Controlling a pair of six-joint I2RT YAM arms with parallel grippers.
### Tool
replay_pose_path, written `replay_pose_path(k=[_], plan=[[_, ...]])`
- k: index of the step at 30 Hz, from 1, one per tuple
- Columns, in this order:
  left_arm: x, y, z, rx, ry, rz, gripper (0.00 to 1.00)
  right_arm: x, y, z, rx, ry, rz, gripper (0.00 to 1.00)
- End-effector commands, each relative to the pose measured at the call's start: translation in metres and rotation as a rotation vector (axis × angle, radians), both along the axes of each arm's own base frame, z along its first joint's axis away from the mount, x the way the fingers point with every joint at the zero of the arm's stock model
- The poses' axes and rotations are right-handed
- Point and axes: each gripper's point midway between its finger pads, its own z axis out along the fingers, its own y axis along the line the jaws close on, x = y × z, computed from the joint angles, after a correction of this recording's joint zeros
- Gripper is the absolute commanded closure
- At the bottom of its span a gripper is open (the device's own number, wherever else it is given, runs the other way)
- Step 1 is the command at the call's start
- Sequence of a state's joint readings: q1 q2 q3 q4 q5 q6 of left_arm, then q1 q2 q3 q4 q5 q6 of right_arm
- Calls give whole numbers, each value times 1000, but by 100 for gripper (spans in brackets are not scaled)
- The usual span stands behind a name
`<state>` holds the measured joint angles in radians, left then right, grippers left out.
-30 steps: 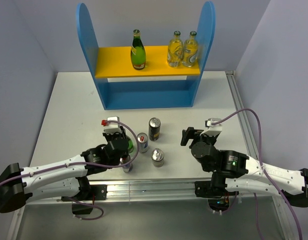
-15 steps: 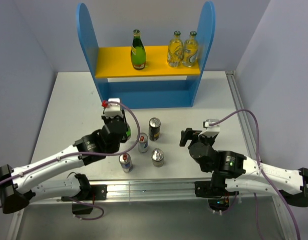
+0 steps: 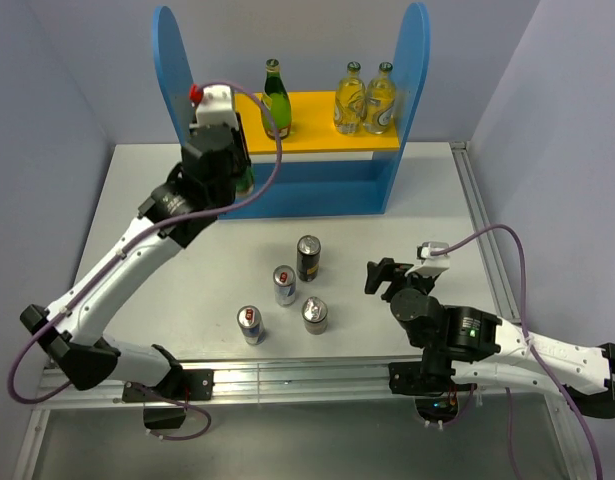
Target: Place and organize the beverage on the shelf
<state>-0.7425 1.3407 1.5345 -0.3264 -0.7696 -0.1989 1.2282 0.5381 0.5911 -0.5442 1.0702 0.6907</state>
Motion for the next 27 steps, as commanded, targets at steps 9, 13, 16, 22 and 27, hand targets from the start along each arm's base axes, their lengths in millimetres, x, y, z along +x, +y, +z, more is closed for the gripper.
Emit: replay_pose_path(k=[9,13,16,22,27], plan=[[49,17,138,-69,-237,25,100,1,-2,1,31,-25,-13,11],[68,19,154,-81,-276,23,100,1,-2,1,33,-25,-11,12],[86,23,158,-86,-291,43,100,1,-1,0,28,-22,-10,11],[122,27,141,-120,-293,45,100,1,-1,0,35,-29,-8,12],[143,28,127,-134,-284,54,100,1,-1,-2,25,-23,-13,12]])
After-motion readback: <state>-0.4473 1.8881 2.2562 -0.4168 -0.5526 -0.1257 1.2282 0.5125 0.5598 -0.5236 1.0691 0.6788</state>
